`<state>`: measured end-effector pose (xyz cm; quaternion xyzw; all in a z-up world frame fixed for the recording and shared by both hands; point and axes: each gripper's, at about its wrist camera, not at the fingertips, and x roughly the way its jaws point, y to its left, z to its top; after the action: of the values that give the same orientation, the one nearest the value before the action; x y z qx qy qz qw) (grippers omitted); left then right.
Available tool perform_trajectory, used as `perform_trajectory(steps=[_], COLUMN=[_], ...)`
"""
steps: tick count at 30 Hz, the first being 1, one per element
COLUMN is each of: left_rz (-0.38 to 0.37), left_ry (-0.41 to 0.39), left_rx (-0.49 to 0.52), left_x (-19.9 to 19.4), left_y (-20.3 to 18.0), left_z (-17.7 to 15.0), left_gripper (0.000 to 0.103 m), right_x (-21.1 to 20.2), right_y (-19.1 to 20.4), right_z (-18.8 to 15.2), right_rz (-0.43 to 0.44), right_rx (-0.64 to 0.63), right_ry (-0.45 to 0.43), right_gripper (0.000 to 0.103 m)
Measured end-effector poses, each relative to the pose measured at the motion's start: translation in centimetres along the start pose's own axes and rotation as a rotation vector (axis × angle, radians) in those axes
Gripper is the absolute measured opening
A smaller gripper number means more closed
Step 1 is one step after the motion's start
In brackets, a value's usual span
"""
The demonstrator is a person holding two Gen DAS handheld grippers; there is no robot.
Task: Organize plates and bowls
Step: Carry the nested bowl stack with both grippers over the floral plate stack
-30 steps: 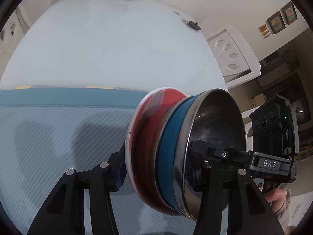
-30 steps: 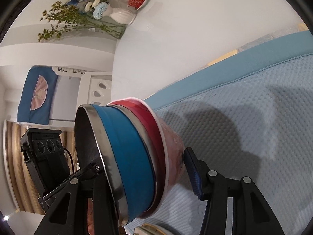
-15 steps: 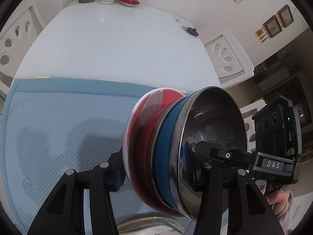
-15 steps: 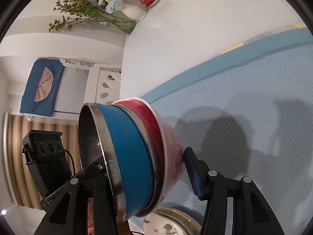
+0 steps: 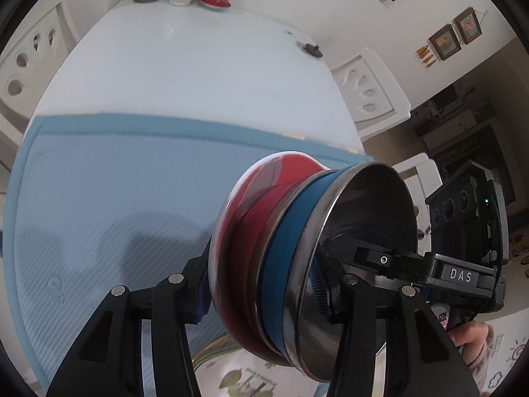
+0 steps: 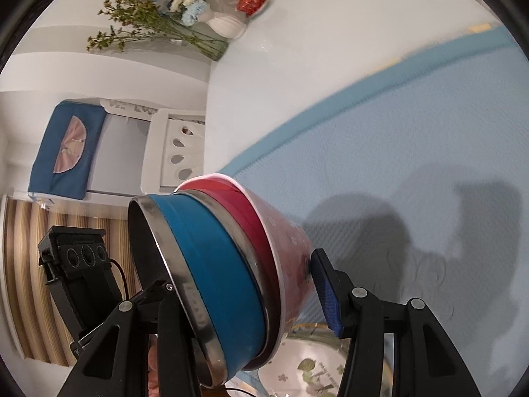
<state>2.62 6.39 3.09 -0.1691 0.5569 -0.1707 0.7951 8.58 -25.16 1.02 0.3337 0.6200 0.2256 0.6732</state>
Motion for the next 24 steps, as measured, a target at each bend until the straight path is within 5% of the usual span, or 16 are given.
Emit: perform_trajectory(steps=[24], left_rz=[-0.012], left_ry=[0.063], left_rx=[-0.003], left_x=[-1.4], left_y=[0.1], left_z=[-5.8], left_gripper=[0.047], right_x=[-0.4], right_y=[0.3], right_z=[-6.5], right_rz=[-0.079], right_rx=[0.059], right_ry=[0.015], right_gripper=[0.050])
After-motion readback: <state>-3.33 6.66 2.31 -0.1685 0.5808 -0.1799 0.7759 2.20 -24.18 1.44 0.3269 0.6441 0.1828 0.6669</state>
